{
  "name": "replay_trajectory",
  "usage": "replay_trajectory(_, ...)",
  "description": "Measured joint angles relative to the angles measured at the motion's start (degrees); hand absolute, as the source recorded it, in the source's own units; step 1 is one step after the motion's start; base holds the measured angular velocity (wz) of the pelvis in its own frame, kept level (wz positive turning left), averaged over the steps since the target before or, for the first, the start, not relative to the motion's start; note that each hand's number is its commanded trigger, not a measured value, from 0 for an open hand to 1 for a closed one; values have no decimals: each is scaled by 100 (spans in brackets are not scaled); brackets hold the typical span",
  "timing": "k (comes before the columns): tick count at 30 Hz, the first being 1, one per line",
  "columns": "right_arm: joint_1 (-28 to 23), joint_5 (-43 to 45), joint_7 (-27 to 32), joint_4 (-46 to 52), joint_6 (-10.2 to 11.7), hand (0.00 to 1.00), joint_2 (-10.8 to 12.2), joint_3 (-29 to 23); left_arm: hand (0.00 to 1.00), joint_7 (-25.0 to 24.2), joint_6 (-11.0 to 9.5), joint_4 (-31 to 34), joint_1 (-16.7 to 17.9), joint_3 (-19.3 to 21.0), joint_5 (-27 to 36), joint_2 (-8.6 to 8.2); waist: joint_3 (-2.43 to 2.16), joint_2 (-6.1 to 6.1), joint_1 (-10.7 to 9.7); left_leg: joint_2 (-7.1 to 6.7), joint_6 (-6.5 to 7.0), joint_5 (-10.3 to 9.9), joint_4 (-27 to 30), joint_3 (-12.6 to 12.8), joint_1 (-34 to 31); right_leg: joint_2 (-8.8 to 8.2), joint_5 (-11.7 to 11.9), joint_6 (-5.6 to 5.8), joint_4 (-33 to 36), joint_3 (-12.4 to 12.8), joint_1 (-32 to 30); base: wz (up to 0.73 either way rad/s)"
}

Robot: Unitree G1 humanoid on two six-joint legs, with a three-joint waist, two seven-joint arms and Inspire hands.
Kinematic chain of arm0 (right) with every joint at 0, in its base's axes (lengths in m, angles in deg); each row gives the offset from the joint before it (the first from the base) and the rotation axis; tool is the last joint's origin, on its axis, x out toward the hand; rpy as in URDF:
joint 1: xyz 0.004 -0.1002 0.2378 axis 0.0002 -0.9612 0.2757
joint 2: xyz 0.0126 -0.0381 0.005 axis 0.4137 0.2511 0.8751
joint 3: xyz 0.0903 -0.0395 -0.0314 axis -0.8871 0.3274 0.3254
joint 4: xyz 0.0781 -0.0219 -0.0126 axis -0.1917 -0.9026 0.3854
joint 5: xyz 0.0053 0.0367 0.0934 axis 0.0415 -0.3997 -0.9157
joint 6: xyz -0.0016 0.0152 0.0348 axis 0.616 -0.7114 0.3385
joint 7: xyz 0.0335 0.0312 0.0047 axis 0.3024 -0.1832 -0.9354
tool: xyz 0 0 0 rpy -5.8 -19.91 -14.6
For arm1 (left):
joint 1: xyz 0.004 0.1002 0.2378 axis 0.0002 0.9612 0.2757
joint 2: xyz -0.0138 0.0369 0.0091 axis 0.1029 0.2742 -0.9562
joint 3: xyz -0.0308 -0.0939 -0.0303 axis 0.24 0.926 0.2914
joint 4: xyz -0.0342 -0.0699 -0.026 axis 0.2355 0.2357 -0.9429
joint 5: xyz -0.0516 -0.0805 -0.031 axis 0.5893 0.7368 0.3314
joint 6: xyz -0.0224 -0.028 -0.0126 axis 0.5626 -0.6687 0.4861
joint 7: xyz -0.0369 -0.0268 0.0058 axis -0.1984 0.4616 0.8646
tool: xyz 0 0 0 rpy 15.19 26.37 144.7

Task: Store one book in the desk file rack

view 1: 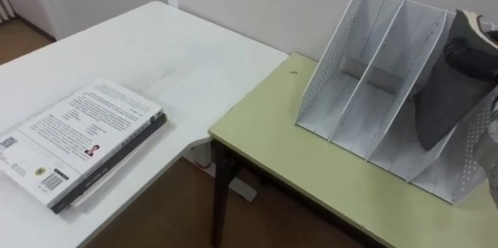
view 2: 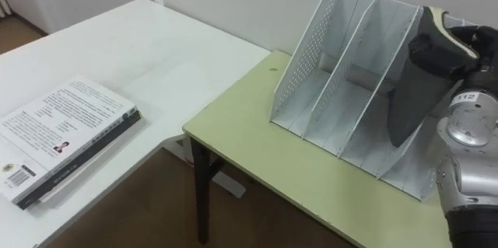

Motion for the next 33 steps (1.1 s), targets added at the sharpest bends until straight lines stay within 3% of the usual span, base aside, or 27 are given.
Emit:
replay_trajectory(2,66,-89,75,-144,0,0,0,0,0,4,8,5,-1,0,0,0,0,0,1,-6,0,0,10,0,-2,-5,-2,-2,0,0,2,0)
replay_trajectory(18,89,-96,299,-262,5,0,0,2,0,140,43,52,2,-55,-4,-6,-32,52,14,-15,4,2,18,16,-3,-13,-1,-4,19,-7,-9,0)
replay_trajectory(33,89,-95,474,-190,59,0,0,60,0,220,36,171,35,-125,-12,6,-31,52,24,-19,6,4,21,26,-9,-17,0,-5,13,1,-7,0)
